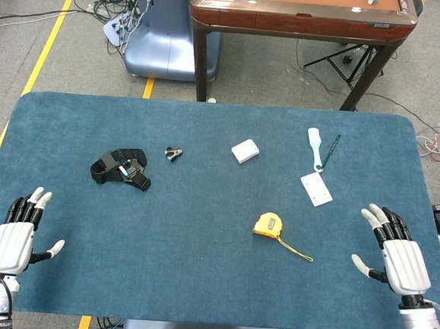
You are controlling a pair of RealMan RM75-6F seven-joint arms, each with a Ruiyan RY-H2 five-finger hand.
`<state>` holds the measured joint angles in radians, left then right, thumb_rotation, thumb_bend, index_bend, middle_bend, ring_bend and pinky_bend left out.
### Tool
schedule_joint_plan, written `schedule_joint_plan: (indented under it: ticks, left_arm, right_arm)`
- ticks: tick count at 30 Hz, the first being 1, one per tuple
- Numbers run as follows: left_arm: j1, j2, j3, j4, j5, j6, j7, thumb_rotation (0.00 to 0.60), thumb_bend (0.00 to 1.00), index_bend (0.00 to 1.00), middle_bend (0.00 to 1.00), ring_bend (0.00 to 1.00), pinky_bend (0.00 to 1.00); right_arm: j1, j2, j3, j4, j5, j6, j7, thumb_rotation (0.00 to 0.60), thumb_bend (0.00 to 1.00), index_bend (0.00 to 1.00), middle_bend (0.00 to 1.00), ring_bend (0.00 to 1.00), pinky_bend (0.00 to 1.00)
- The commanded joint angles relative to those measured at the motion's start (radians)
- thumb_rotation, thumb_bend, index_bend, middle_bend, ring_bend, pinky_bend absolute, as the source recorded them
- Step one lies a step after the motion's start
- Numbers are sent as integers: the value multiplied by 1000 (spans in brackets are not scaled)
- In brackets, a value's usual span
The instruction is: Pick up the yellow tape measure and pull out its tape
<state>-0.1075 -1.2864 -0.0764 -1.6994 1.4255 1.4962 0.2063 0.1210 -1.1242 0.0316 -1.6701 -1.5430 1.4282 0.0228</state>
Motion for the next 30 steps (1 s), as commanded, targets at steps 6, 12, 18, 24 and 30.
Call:
schedule_joint_plan:
  ticks: [6, 12, 18, 24, 30]
  left_arm:
    - [-4, -7, -1, 8, -1, -6, -6, 600, 174, 0, 0, 0, 0]
    - [-4, -6, -1, 9, 0, -6, -7, 600, 174, 0, 0, 0, 0]
    - [-5, -6, -1, 9, 3, -7, -10, 600, 174, 0, 0, 0, 0]
    - [-3, -4, 1, 8, 2, -5, -11, 600, 174, 0, 0, 0, 0]
    - [-2, -7, 2, 7, 0, -6, -14, 600, 174, 0, 0, 0, 0]
  right_arm:
    - [1, 3, 1, -7, 5, -4, -4, 600, 313, 108, 80, 0, 34]
    - [8, 5, 6, -39, 23, -21, -47, 600, 312, 108, 85, 0, 34]
    - [33, -8, 20, -99, 60, -64, -119, 600, 308, 108, 88, 3, 34]
    - [94, -37, 37, -149, 109, -159, -219, 600, 275, 108, 125, 30, 34]
    - [174, -108, 63, -155, 193, -265, -340, 600, 258, 108, 186, 106, 95]
